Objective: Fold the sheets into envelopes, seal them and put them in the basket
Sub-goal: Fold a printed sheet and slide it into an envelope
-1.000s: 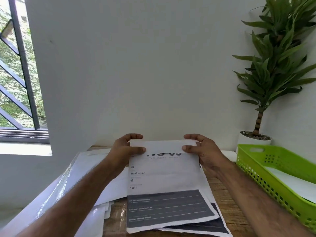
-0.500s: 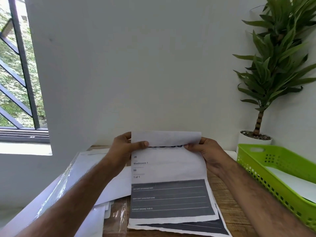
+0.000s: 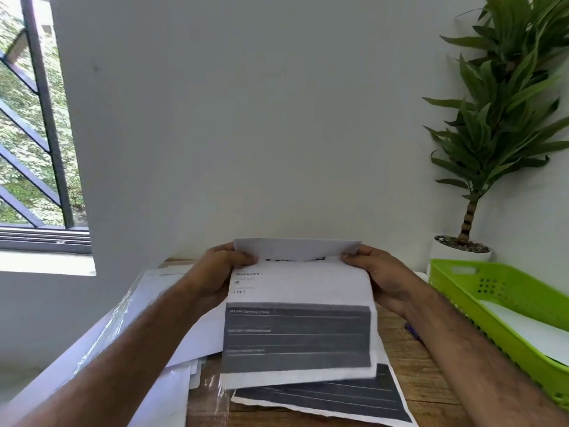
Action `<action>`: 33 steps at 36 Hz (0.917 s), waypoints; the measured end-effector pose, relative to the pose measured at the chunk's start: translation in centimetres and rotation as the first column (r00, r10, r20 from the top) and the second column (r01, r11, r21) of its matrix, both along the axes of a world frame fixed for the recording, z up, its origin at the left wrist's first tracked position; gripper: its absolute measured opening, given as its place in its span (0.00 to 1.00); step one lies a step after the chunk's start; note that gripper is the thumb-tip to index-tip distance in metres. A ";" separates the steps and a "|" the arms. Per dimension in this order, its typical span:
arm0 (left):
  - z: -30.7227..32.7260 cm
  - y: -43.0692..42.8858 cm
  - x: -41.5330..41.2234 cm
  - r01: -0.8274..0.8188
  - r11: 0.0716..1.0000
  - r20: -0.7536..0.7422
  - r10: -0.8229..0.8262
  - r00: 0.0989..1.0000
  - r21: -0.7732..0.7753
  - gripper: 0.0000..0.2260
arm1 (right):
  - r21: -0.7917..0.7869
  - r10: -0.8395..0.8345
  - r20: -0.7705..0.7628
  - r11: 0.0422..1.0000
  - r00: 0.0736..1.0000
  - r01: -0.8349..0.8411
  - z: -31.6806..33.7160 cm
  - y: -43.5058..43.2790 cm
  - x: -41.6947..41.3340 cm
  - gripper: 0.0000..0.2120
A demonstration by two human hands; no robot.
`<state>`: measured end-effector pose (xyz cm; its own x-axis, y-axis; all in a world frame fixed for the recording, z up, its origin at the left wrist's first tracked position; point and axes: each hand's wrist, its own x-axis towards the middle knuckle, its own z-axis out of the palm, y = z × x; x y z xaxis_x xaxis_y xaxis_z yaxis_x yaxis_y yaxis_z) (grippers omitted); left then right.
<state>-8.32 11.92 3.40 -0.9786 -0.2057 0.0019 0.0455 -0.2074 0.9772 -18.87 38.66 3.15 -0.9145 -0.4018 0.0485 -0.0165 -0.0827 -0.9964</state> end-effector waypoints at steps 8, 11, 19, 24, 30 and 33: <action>0.0 -0.6 -0.1 0.022 0.997 0.015 -0.021 1.000 -0.073 0.08 | -0.146 0.031 0.103 0.989 0.994 -0.015 0.4 0.7 0.3 0.13; 0.2 -0.7 -0.2 0.012 1.000 -0.013 -0.012 1.000 0.001 0.12 | -0.203 0.004 0.148 0.979 0.989 0.026 0.2 0.7 -0.3 0.19; 0.2 -0.6 -0.3 0.036 0.998 -0.064 -0.032 0.997 0.060 0.13 | -0.014 -0.071 -0.055 0.997 0.996 0.070 -0.8 -0.6 -0.4 0.13; -0.4 0.0 -0.5 0.000 0.993 -0.092 -0.011 0.996 -0.122 0.19 | -0.057 -0.202 -0.112 0.979 0.973 0.197 -0.6 -1.2 -0.2 0.20; -0.9 0.1 -1.0 -0.128 0.985 -0.189 0.104 0.976 -0.119 0.27 | -0.056 -0.116 -0.077 0.992 0.990 0.111 -0.9 -1.3 -0.2 0.24; -0.6 -0.2 -1.0 -0.146 0.982 -0.185 0.122 0.975 -0.121 0.27 | -0.017 -0.029 -0.062 0.999 0.998 0.028 -0.8 -1.4 0.4 0.20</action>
<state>-9.31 11.73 2.79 -0.9239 -0.3215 0.2075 0.2375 -0.0567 0.9697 -18.51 37.31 2.38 -0.9203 -0.3746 0.1124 -0.0814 -0.0976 -0.9919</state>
